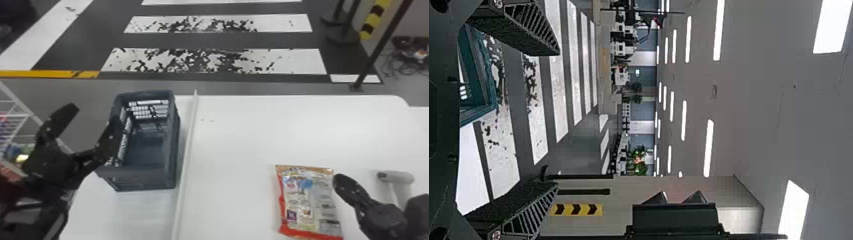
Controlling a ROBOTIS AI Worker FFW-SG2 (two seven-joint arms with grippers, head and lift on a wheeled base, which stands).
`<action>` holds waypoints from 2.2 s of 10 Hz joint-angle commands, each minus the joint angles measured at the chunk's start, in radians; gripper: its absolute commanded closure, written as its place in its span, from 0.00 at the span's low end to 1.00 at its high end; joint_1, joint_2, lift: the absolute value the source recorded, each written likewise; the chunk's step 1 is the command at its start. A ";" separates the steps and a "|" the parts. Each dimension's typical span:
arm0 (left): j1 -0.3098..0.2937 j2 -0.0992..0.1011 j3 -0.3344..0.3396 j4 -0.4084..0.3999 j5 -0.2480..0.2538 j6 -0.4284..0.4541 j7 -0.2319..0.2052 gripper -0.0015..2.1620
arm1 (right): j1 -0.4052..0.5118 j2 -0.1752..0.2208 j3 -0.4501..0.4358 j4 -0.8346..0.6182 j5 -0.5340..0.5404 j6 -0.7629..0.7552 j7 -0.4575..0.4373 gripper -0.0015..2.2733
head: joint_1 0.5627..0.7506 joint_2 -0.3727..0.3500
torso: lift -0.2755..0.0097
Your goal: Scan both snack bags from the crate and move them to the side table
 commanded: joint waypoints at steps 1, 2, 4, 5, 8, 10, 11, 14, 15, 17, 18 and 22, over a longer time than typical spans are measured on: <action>-0.003 -0.002 -0.004 0.000 0.001 0.000 0.000 0.03 | 0.044 0.000 -0.051 -0.129 -0.055 0.089 0.020 0.00 | 0.70 0.57 | 0.86; -0.005 -0.004 -0.005 -0.001 0.001 0.000 0.000 0.03 | 0.046 0.000 -0.091 -0.141 -0.067 0.104 0.020 0.00 | 0.70 0.54 | 0.86; -0.005 -0.004 -0.005 0.000 0.001 0.000 0.000 0.03 | 0.044 -0.003 -0.175 -0.135 -0.067 0.122 0.018 0.02 | 0.70 0.47 | 0.86; -0.006 -0.004 -0.005 0.000 0.001 0.000 0.000 0.03 | 0.041 -0.012 -0.203 -0.121 -0.066 0.131 0.015 0.02 | 0.70 0.42 | 0.86; -0.008 0.004 -0.010 -0.001 0.004 -0.003 0.000 0.03 | -0.009 -0.028 -0.301 -0.011 -0.067 0.245 -0.034 0.03 | 0.70 0.26 | 0.86; -0.008 0.007 -0.013 -0.001 0.007 -0.003 -0.002 0.03 | -0.029 -0.049 -0.301 0.047 -0.055 0.245 -0.041 0.03 | 0.70 0.17 | 0.86; -0.006 0.007 -0.016 -0.003 0.007 -0.003 -0.006 0.03 | -0.045 -0.060 -0.295 0.070 -0.044 0.245 -0.040 0.03 | 0.70 0.14 | 0.86; 0.004 0.003 -0.015 -0.008 0.005 -0.003 -0.008 0.03 | -0.063 -0.064 -0.274 0.098 -0.040 0.245 -0.040 0.03 | 0.70 0.14 | 0.86; 0.004 -0.004 -0.015 -0.009 0.004 -0.003 -0.008 0.03 | -0.071 -0.064 -0.272 0.109 -0.038 0.248 -0.040 0.03 | 0.70 0.14 | 0.86; 0.006 -0.005 -0.016 -0.012 0.001 -0.003 -0.008 0.03 | -0.098 -0.080 -0.252 0.144 -0.015 0.260 -0.040 0.04 | 0.70 0.15 | 0.86; 0.006 -0.005 -0.016 -0.012 0.001 -0.003 -0.008 0.03 | -0.118 -0.086 -0.246 0.175 -0.005 0.260 -0.040 0.06 | 0.70 0.15 | 0.86; 0.012 0.001 -0.010 -0.021 0.001 -0.003 -0.006 0.03 | -0.152 -0.094 -0.229 0.196 0.009 0.328 -0.028 0.98 | 0.70 0.17 | 0.86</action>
